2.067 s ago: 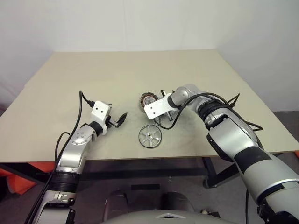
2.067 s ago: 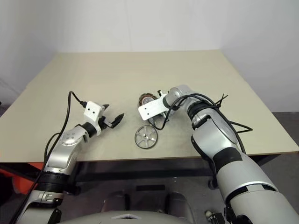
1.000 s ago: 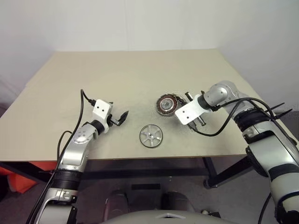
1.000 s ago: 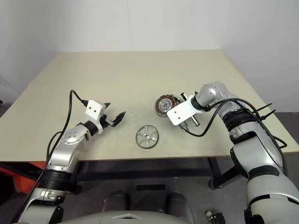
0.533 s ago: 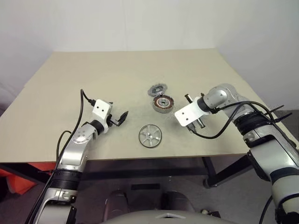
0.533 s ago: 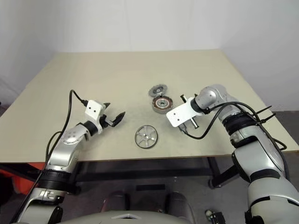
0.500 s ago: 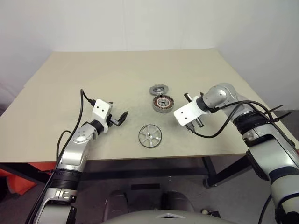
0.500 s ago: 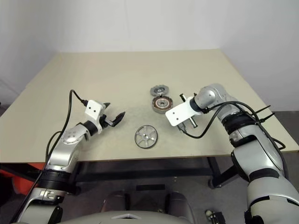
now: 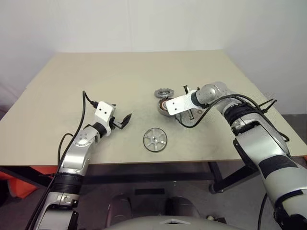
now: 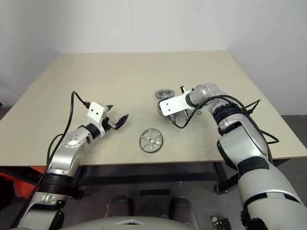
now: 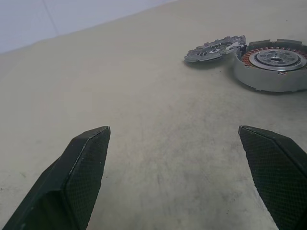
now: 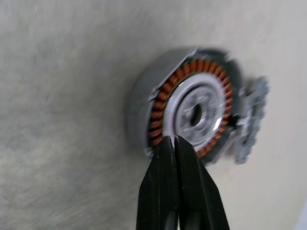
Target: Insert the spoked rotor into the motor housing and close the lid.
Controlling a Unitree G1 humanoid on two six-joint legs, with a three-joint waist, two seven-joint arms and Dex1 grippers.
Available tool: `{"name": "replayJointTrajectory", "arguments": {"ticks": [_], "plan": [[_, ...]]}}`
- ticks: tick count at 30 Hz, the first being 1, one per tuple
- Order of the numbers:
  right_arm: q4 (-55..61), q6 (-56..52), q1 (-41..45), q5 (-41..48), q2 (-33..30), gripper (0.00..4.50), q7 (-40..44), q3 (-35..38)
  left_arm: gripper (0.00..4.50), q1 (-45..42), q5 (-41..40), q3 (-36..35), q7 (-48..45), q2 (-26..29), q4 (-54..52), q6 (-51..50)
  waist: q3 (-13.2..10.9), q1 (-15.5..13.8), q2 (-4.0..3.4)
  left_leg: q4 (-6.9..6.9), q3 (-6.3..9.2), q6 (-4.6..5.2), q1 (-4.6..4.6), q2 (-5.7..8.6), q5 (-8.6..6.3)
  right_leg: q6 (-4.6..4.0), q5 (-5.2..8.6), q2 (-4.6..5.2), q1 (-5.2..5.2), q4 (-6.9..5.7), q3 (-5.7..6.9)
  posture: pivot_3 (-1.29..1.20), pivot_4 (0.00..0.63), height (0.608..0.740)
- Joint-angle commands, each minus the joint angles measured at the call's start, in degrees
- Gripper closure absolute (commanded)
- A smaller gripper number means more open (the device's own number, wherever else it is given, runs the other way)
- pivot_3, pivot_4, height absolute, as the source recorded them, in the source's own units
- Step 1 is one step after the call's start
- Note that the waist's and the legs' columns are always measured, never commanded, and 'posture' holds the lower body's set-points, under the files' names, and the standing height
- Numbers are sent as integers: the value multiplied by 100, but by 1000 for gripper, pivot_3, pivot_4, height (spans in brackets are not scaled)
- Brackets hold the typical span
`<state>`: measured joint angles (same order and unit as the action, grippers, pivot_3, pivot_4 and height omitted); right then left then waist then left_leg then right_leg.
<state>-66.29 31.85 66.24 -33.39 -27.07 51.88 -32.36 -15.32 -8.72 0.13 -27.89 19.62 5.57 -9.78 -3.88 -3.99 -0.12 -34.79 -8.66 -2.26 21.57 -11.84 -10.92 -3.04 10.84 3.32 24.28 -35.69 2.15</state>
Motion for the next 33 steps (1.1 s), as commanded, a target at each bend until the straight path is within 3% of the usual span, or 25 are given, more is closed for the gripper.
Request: {"name": "replayJointTrajectory", "arguments": {"ticks": [1, 2, 15, 24, 30, 33], "plan": [[-58, 122, 246, -31, -41, 3236, -105, 34, 0, -5, 0, -119, 43, 55, -241, 70, 0, 4, 0, 0, 0, 0, 0, 0, 0, 0, 0, -1, 0, 0, 1, 0, 0, 740], [-44, 180, 260, -11, -63, 2937, -71, 58, 0, 10, -1, -125, 49, 59, -252, 68, 0, 5, 0, 0, 0, 0, -1, -1, 0, 0, 0, -2, 0, -1, 1, 0, 0, 740], [186, 600, 209, 210, -291, 2937, 616, 204, 0, 34, 1, -96, 67, 41, -257, 72, 0, 8, 0, -1, -1, 0, -2, -1, 0, 0, 0, -2, 0, -3, 0, 0, 0, 740], [-254, 217, 204, 19, 73, 2937, 234, 91, 0, 98, 5, -112, 117, 36, -335, 45, 0, 11, 0, -1, -1, 0, -4, -1, 0, 0, 0, -2, 0, -4, 0, 0, 0, 740], [-357, 252, 146, -5, 174, 2937, 429, 61, 0, 149, -2, -156, 157, 58, -367, 44, 0, 10, -1, 0, -1, 0, -3, -1, 0, -1, 0, -2, 1, -3, 1, 0, 0, 740], [-330, 296, 125, 45, 156, 3596, 553, 87, 0, 157, 0, -154, 177, 57, -373, 46, 0, 9, -1, 0, -1, 0, -4, -1, 0, -1, 0, -1, 0, -4, 0, 0, 0, 740]]}}
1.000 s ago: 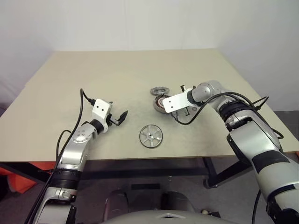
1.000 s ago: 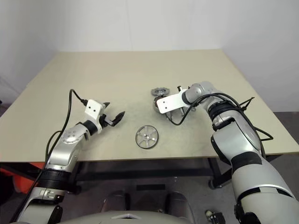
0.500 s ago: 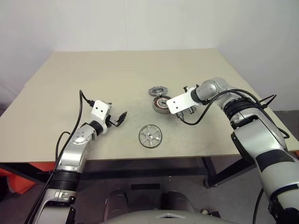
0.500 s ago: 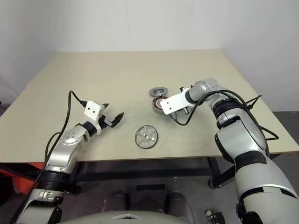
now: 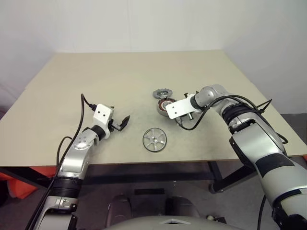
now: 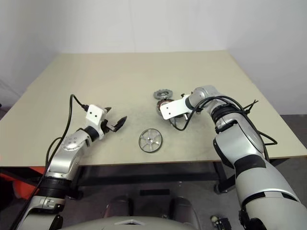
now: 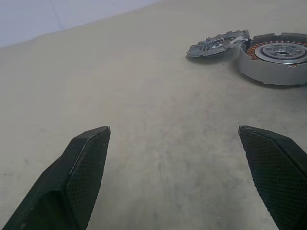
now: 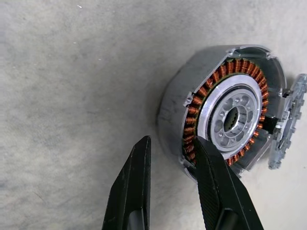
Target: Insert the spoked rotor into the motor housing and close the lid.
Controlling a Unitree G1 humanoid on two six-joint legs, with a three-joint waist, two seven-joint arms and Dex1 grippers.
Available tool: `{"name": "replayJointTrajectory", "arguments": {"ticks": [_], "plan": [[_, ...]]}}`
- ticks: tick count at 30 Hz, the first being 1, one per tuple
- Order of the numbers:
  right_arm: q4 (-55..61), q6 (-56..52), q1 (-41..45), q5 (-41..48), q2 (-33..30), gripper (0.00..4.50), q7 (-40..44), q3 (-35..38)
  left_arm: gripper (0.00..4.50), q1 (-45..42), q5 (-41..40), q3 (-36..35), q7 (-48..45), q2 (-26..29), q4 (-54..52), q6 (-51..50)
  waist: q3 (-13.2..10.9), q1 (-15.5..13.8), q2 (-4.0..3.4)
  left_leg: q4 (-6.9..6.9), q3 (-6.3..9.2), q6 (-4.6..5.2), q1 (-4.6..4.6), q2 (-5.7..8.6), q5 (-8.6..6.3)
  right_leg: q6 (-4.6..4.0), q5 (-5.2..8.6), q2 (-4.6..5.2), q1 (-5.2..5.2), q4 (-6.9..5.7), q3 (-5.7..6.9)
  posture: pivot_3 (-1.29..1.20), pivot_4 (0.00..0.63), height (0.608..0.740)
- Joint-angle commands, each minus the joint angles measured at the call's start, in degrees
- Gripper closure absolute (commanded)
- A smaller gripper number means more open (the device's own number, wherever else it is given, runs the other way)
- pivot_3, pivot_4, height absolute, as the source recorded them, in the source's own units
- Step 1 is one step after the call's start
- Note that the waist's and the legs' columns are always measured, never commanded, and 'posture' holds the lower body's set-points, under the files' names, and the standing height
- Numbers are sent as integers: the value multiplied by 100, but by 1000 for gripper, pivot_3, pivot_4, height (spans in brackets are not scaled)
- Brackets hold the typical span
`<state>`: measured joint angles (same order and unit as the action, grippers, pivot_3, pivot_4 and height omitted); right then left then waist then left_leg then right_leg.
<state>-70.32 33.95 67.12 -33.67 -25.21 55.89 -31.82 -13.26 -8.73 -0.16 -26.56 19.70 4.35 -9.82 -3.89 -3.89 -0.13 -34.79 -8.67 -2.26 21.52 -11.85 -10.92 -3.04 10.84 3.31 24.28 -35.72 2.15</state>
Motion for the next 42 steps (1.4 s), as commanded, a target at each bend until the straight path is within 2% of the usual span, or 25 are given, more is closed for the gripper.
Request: {"name": "replayJointTrajectory", "arguments": {"ticks": [1, 3, 15, 23, 30, 36, 42], "plan": [[83, 93, 33, 77, -36, 3933, 164, 44, 0, -47, 1, -122, 49, 47, -254, 49, 1, -2, 1, 0, 0, 0, -1, 0, 0, 0, 0, 0, 0, -1, 0, 0, 0, 740], [107, 90, 29, 86, -41, 4461, 147, 73, 0, -47, 1, -115, 56, 41, -251, 53, 1, 0, 1, 0, 0, 0, -8, -1, 0, 0, 0, -1, -6, 0, 0, 0, 0, 740], [147, -12, 142, 155, -141, 4461, -152, 218, 0, -96, 12, -75, 47, 15, -181, 85, 0, 0, 0, 0, 0, 0, -8, 0, 0, 0, 0, -1, -5, -3, 0, 0, 0, 740], [751, 277, 49, 720, -472, 4461, 795, 529, 0, -80, 18, -61, 54, -6, -173, 96, -1, -6, -1, 0, 0, 5, 9, 0, -3, 0, 0, 0, 6, 2, 0, 0, 0, 740], [1982, 72, -673, 1343, -742, 4461, 1711, 653, 0, -77, 22, -54, 49, -17, -163, 104, -1, -13, 0, -2, -1, 9, 12, 0, -5, -1, 0, 0, 7, 4, 1, 0, 0, 740], [2676, -186, -1197, 1363, -941, 4461, 1848, 582, 0, -81, 23, -57, 27, -5, -136, 126, -1, -20, 1, -8, 0, 9, 9, 0, -4, 0, 0, 0, 4, 0, 1, 0, 0, 740], [3017, -323, -1328, 1379, -1118, 4461, 1871, 575, 0, -49, 21, -55, 19, 8, -172, 112, -1, -35, 1, -9, 0, 9, 9, 1, -4, 1, 0, 1, 2, 1, 1, 0, 0, 740]]}}
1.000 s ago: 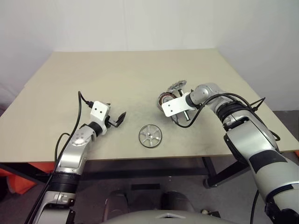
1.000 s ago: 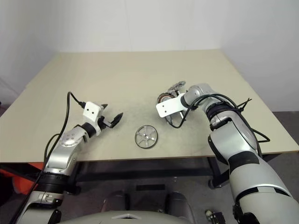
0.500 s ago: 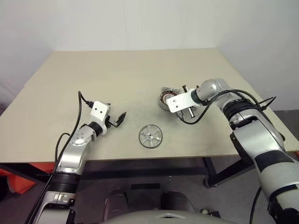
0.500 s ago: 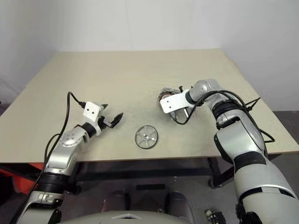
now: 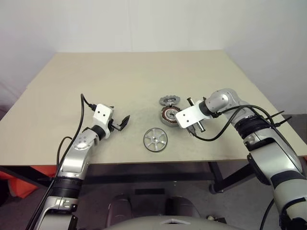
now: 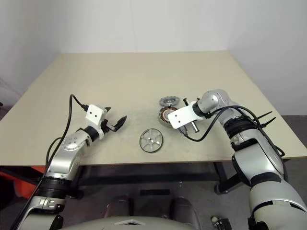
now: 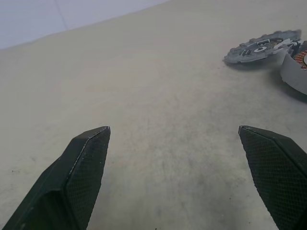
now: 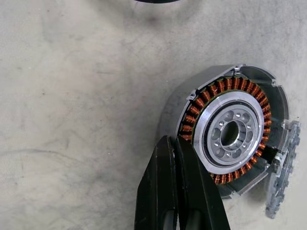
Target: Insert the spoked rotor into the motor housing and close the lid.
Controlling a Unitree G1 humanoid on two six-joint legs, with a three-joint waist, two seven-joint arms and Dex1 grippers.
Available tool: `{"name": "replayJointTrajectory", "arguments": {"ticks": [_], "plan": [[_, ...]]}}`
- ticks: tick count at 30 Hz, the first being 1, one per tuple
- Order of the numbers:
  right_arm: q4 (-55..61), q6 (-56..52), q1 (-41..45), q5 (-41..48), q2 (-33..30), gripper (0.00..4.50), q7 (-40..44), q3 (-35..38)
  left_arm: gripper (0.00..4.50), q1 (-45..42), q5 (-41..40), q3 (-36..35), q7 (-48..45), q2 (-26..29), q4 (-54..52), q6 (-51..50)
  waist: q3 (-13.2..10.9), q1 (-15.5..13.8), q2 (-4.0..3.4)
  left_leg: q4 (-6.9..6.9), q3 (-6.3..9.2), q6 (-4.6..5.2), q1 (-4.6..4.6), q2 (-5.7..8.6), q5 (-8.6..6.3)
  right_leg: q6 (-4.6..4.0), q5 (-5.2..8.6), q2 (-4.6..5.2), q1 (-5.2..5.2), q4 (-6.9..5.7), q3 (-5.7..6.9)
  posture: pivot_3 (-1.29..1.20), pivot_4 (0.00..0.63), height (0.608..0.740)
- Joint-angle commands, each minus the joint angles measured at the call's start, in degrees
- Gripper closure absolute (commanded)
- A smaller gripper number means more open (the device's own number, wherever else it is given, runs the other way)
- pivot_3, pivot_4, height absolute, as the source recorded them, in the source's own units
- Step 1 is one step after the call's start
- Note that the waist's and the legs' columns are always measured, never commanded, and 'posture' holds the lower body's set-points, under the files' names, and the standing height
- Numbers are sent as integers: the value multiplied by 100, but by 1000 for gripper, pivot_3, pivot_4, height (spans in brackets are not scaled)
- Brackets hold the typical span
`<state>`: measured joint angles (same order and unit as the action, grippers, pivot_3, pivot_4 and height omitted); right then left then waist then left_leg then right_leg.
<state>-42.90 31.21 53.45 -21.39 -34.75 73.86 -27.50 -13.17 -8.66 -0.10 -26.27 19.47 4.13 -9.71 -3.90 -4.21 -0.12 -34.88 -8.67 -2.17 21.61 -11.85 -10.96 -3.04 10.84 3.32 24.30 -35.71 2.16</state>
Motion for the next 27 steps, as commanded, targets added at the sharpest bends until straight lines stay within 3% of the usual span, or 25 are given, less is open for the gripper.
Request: {"name": "replayJointTrajectory", "arguments": {"ticks": [1, 16, 19, 22, 27], "plan": [[320, -55, 20, 160, -202, 4461, 98, 141, 0, -51, 15, -61, -7, 30, -159, 98, 0, -4, 0, 0, 0, 0, 0, 0, 0, 0, 0, 0, 0, 0, 0, 0, 0, 740], [757, -254, -224, 293, -496, 4461, 304, 162, 0, -59, 20, -49, 1, 9, -120, 104, 0, -20, 0, -1, 0, 0, 1, 0, 0, 0, 0, 0, 0, 1, 0, 0, 0, 740], [806, -412, -251, 299, -460, 3859, 140, 217, 0, -81, 20, -48, -7, 12, -101, 107, 0, -18, 0, -1, 0, 0, 0, 0, 0, 0, 0, 0, 0, 1, 0, 0, 0, 740], [902, -770, -242, 359, -383, 2906, -202, 407, 0, -75, 13, -40, -19, 10, -116, 96, 0, -14, 0, -2, 0, 0, -1, 0, 0, 1, 0, -1, -1, 0, 0, 0, 0, 740], [1438, -1903, -558, 727, -338, 2906, -711, 1032, 0, -91, -100, 27, -156, -43, -184, -28, 1, -16, 2, -3, 0, 0, -6, 0, 0, 1, 0, -1, -4, -1, -1, 0, 0, 740]]}}
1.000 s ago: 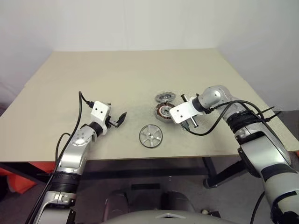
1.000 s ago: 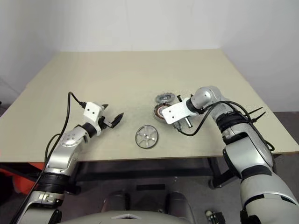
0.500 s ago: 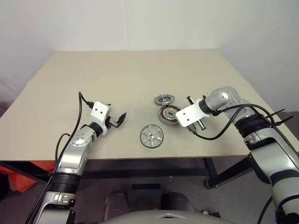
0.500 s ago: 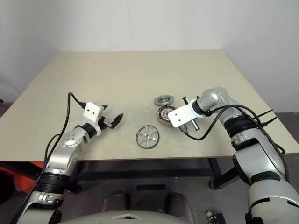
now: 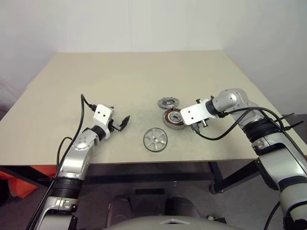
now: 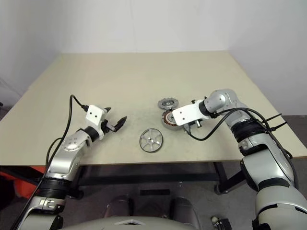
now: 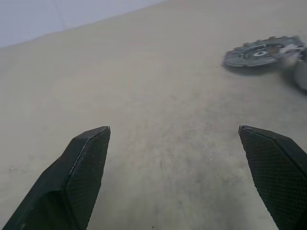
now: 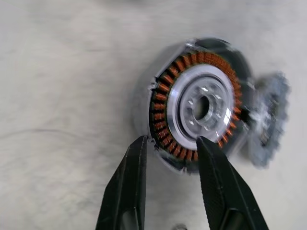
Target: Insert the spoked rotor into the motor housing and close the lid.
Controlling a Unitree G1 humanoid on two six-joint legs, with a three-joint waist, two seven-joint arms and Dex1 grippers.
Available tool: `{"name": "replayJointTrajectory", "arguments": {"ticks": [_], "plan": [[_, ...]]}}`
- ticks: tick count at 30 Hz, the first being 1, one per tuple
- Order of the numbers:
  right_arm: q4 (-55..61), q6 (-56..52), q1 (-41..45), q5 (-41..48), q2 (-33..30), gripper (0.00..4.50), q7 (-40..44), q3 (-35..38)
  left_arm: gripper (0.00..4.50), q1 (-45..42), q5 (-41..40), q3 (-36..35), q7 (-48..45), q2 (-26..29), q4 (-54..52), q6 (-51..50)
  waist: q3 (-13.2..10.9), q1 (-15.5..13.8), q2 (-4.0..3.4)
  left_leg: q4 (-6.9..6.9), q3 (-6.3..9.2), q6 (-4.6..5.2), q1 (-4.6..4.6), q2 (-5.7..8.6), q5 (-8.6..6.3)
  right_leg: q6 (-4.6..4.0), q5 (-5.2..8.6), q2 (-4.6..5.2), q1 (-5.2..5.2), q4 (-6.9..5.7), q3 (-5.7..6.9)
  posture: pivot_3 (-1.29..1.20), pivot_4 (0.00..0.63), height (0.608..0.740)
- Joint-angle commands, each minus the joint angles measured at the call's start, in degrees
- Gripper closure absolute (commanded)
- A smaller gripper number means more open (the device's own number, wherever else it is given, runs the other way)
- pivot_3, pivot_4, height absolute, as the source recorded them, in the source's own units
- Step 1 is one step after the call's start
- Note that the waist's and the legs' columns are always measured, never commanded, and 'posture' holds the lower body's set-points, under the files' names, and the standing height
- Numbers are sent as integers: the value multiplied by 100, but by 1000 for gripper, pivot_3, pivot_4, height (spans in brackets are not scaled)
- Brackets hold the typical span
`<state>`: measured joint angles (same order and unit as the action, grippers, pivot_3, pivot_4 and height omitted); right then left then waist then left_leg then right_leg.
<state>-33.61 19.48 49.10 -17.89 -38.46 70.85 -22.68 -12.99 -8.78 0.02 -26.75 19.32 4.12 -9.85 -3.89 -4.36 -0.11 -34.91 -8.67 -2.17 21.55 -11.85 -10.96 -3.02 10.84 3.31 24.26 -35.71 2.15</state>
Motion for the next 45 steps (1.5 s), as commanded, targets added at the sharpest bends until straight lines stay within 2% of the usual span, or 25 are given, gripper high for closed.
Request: {"name": "replayJointTrajectory", "arguments": {"ticks": [1, 7, 12, 16, 24, 30, 36, 40, 45], "plan": [[737, -1263, -266, 510, 105, 2906, -592, 773, 0, -130, -129, 36, -172, -42, -204, -50, 0, 1, 1, 0, 0, 0, -3, 0, 0, 0, 0, 0, -4, 1, 0, 0, 0, 740], [1996, -3821, -1107, 795, 511, 2906, -1962, 1829, 0, -407, -286, 107, -526, -86, -177, -198, 0, -11, 1, 6, 0, -9, -26, 1, 5, 4, 1, -2, -18, -1, -3, 0, 0, 740], [2724, -4753, -1581, 865, 488, 2906, -2464, 2099, 0, -646, -238, 214, -688, -120, 72, -145, 1, -104, 0, 11, -1, -10, -42, 5, 6, 42, 21, 2, -32, 4, -10, 0, 0, 740], [2813, -5146, -1707, 839, 420, 2906, -2842, 2184, 0, -753, -224, 274, -739, -182, 162, -128, 1, -101, -2, 21, -3, -16, -52, 5, 9, 44, 21, -1, -32, 4, -12, 0, 0, 740], [2754, -5673, -1745, 1002, 548, 2906, -3178, 2118, 0, -735, -207, 317, -764, -253, 127, -131, 1, -104, -2, 23, -3, -18, -52, 6, 10, 47, 22, 0, -32, 4, -13, 0, 0, 740], [2824, -5824, -1696, 1312, 1050, 2906, -3505, 2134, 0, -664, -198, 369, -714, -338, -21, -170, 2, -103, -4, 27, -3, -20, -55, 6, 12, 47, 22, -1, -32, 4, -12, 0, 0, 740], [2618, -5564, -1732, 1399, 1800, 2906, -4478, 2294, 0, -469, -172, 438, -605, -423, -272, -227, 3, -101, -5, 31, -3, -23, -54, 5, 13, 47, 22, 0, -30, 5, -14, 0, 0, 740], [2510, -5601, -1586, 1552, 2207, 2906, -5239, 2683, 0, -334, -158, 449, -559, -422, -419, -277, 3, -104, -6, 33, -3, -24, -53, 6, 13, 48, 23, 2, -30, 7, -16, 0, 0, 740], [2384, -5320, -1643, 1217, 2426, 2906, -6363, 2766, 0, -324, -129, 478, -468, -467, -484, -337, 3, -100, -7, 38, -3, -36, -55, 7, 20, 50, 23, 1, -30, 8, -17, 0, 0, 740]]}}
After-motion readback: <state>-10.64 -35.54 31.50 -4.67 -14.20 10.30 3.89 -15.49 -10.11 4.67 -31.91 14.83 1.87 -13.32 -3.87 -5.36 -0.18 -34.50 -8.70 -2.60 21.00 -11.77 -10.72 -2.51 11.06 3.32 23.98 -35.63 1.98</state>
